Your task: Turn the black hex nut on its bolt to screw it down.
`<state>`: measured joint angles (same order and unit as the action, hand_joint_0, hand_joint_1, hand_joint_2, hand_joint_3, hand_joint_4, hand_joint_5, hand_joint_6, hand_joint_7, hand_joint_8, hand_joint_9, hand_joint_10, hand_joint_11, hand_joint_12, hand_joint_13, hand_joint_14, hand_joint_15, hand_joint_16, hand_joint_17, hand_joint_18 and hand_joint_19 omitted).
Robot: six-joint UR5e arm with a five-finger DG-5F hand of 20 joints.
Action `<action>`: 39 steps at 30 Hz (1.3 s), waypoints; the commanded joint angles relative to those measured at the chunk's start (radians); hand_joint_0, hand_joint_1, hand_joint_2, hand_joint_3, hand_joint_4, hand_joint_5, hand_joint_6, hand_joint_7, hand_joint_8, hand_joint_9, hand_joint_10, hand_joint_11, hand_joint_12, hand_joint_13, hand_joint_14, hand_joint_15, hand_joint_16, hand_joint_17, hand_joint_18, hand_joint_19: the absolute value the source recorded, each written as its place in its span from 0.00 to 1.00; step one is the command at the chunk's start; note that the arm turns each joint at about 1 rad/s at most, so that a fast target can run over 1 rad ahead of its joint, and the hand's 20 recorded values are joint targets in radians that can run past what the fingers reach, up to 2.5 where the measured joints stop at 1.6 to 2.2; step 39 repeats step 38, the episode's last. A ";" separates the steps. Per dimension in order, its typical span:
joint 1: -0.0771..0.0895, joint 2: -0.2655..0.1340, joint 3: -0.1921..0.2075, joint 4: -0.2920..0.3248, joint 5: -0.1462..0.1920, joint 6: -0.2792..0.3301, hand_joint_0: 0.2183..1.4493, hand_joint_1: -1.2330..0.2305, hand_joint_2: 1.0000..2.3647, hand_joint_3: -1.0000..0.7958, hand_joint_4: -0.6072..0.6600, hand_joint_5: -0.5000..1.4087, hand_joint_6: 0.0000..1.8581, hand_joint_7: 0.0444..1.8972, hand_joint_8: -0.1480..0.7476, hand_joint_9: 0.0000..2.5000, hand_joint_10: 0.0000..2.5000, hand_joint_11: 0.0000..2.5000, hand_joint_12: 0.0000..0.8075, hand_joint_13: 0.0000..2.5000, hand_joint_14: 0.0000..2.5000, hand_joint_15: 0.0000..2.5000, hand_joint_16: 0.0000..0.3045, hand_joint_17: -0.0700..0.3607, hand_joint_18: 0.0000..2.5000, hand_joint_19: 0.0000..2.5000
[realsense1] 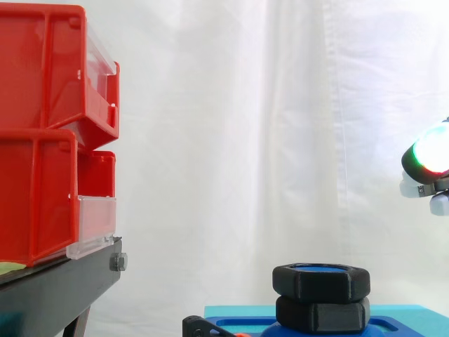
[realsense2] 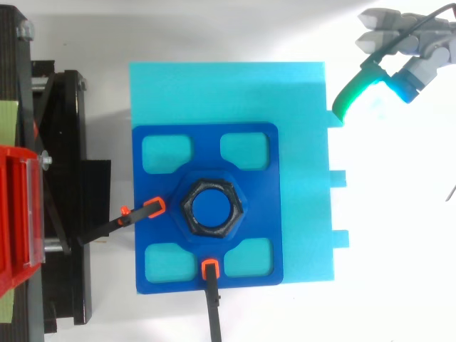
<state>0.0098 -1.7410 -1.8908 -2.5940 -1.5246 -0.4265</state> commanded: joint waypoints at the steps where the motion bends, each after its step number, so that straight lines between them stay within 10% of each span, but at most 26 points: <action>1: 0.001 0.000 -0.001 0.000 0.001 0.000 0.18 0.57 0.00 0.28 0.65 0.12 0.27 0.29 0.44 0.00 0.00 0.00 0.48 0.00 0.00 0.00 0.21 0.49 0.00 0.06; 39: -0.001 0.000 -0.001 0.000 0.001 0.000 0.21 0.52 0.00 0.28 0.74 0.13 0.27 0.28 0.44 0.00 0.00 0.00 0.47 0.00 0.00 0.00 0.20 0.48 0.00 0.05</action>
